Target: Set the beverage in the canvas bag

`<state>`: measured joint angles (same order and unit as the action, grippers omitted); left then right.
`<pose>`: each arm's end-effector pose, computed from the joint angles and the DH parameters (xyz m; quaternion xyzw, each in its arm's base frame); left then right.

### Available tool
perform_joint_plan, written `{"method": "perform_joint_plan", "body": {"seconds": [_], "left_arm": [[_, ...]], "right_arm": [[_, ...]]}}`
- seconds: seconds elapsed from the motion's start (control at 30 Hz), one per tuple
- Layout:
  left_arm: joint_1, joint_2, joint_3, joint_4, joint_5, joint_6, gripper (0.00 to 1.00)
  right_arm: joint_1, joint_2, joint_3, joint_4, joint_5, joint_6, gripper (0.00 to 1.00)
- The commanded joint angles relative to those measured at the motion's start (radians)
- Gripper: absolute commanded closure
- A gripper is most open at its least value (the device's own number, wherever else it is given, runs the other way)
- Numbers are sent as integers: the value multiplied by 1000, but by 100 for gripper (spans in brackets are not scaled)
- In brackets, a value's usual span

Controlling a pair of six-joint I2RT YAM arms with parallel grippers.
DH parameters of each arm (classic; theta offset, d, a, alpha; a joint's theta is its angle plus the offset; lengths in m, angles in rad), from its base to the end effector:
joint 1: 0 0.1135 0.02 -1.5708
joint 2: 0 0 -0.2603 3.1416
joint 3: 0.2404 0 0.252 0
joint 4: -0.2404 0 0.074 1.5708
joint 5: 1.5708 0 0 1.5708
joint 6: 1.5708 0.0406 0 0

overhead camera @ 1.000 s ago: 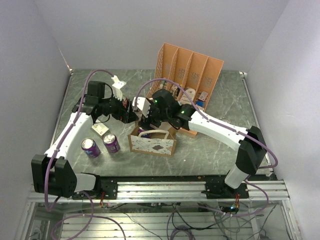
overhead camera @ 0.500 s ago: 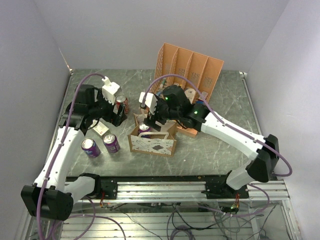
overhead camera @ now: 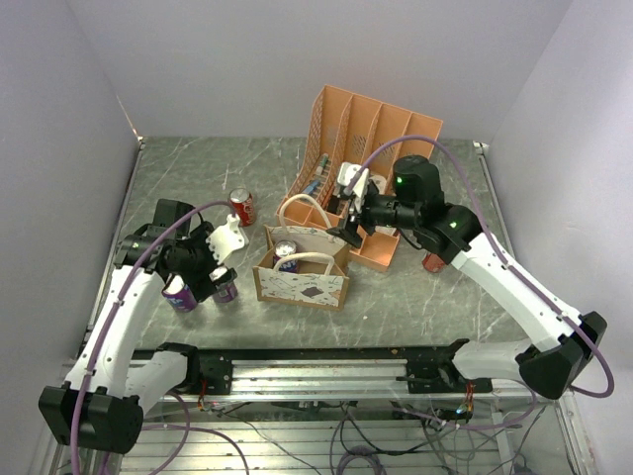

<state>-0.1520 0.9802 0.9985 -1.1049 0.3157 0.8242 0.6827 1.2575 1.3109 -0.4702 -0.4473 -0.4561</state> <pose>0.1672 -0.0384 0.2945 0.4829 0.8291 -0.0660 0.2738 0.2078 0.1916 0.3893 -0.5425 0.6231 0.2448 0.5075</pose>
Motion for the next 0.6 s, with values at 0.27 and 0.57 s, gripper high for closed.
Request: {"method": "perform_joint_plan", "body": {"seconds": [0.27, 0.57], "left_arm": [[-14, 108, -120, 126, -73, 92, 0], [-43, 118, -207, 262, -44, 94, 15]], "right_arm": [[-160, -85, -80, 30, -158, 45, 23], [-185, -75, -139, 70, -168, 39, 22]]}}
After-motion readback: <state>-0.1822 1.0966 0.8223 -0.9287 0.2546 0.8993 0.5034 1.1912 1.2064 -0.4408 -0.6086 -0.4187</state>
